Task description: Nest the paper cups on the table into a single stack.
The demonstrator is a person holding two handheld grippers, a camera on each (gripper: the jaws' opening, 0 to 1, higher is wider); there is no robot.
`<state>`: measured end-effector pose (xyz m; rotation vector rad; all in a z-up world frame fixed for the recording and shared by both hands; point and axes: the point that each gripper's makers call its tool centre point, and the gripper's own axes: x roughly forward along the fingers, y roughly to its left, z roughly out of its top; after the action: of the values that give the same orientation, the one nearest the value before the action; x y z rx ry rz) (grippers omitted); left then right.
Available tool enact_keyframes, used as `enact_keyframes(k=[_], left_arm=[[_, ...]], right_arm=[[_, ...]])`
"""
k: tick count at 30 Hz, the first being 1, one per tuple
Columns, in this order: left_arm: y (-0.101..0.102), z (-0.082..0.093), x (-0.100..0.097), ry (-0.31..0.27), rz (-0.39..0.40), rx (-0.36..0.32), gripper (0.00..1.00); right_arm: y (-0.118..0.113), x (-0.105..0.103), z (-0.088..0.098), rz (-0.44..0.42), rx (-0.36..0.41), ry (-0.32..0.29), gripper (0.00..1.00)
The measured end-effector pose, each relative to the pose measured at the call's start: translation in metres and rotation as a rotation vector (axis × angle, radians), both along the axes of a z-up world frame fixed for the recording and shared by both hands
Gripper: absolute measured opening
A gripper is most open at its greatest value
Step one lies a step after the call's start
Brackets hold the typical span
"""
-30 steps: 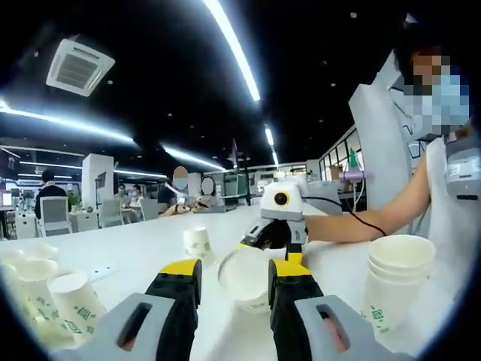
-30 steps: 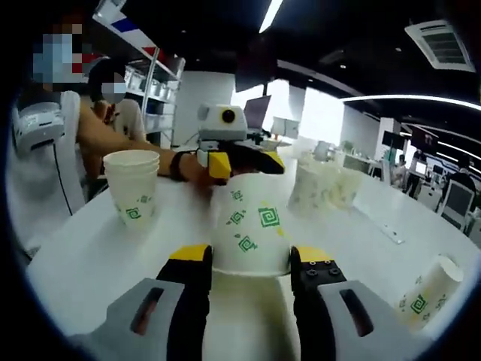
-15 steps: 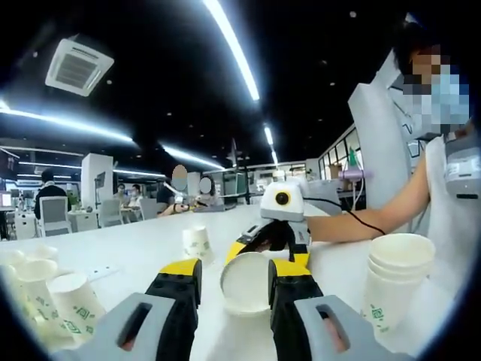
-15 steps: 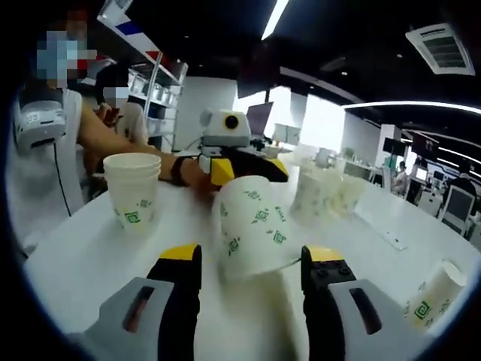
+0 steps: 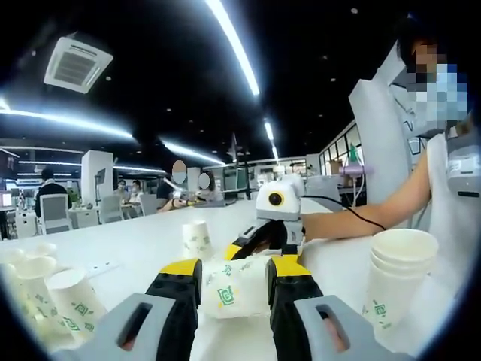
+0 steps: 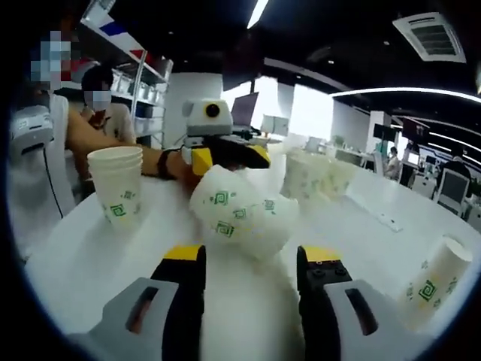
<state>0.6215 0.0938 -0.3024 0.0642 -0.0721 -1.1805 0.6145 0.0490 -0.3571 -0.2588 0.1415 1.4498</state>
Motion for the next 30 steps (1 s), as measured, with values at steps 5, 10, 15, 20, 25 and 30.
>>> enact_keyframes(k=[5,10,15,20,25,30], left_arm=[[-0.001,-0.003,-0.001,0.003,0.000,0.012,0.37],[-0.006,-0.003,-0.011,0.008,-0.038,0.009,0.39],[-0.011,-0.013,-0.013,0.034,-0.040,0.046,0.41],[-0.010,-0.014,-0.015,0.034,-0.027,0.053,0.42],[-0.009,-0.015,-0.015,0.043,-0.011,0.056,0.42],[-0.009,-0.015,-0.015,0.042,-0.011,0.058,0.42]], right_arm=[[0.002,-0.007,0.009,0.025,0.043,0.019,0.40],[0.008,-0.006,0.012,0.015,0.083,0.069,0.66],[0.013,-0.009,0.001,0.019,0.041,0.079,0.72],[0.015,-0.007,0.012,0.011,0.085,0.097,0.74],[0.014,-0.002,0.017,-0.014,0.104,0.108,0.73],[0.011,0.000,0.017,-0.018,0.124,0.131,0.73]])
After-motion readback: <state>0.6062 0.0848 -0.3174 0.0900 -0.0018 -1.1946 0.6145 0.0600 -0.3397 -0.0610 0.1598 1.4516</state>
